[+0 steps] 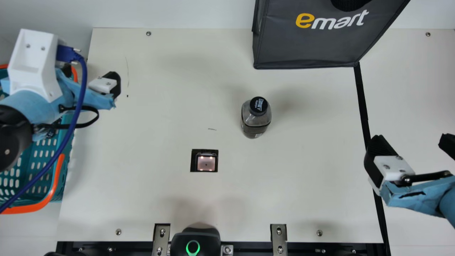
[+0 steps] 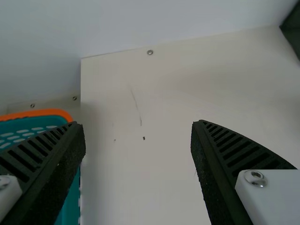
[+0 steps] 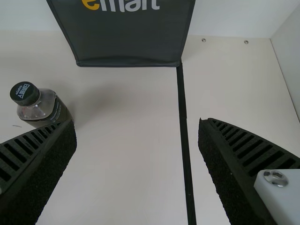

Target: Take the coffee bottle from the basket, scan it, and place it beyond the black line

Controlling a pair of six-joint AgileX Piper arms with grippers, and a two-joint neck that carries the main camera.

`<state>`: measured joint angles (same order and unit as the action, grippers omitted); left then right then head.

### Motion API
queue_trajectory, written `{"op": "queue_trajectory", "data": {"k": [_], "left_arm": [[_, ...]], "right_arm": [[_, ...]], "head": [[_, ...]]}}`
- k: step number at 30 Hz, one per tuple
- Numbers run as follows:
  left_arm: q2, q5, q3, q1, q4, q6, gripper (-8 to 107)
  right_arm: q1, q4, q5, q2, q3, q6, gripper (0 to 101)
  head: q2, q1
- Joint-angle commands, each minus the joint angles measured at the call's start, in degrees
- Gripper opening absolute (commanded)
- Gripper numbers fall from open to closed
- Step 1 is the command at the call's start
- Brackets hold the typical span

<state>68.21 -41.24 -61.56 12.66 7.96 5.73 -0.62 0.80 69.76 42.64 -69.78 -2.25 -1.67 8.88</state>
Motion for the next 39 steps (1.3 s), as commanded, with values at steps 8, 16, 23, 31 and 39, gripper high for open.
{"op": "queue_trajectory", "data": {"k": [8,16,23,31,39], "left_arm": [[-4.9,0.2,4.7,-2.6,0.7,2.1,90],[-9.1,-0.6,8.5,-4.7,2.1,4.7,90],[-12.3,-1.9,10.9,-6.1,3.4,6.8,90],[-15.6,-3.3,13.1,-7.0,4.7,9.6,90],[-19.3,-5.0,15.4,-7.7,5.7,11.7,90]], "right_arm": [[0.0,0.0,0.0,0.0,0.0,0.0,91],[0.0,0.0,0.0,0.0,0.0,0.0,91],[0.0,0.0,0.0,0.0,0.0,0.0,91],[0.0,0.0,0.0,0.0,0.0,0.0,91],[0.0,0.0,0.0,0.0,0.0,0.0,91]], "head": [[0.1,-1.0],[0.1,-1.0],[0.1,-1.0],[0.1,-1.0],[0.1,-1.0]]}}
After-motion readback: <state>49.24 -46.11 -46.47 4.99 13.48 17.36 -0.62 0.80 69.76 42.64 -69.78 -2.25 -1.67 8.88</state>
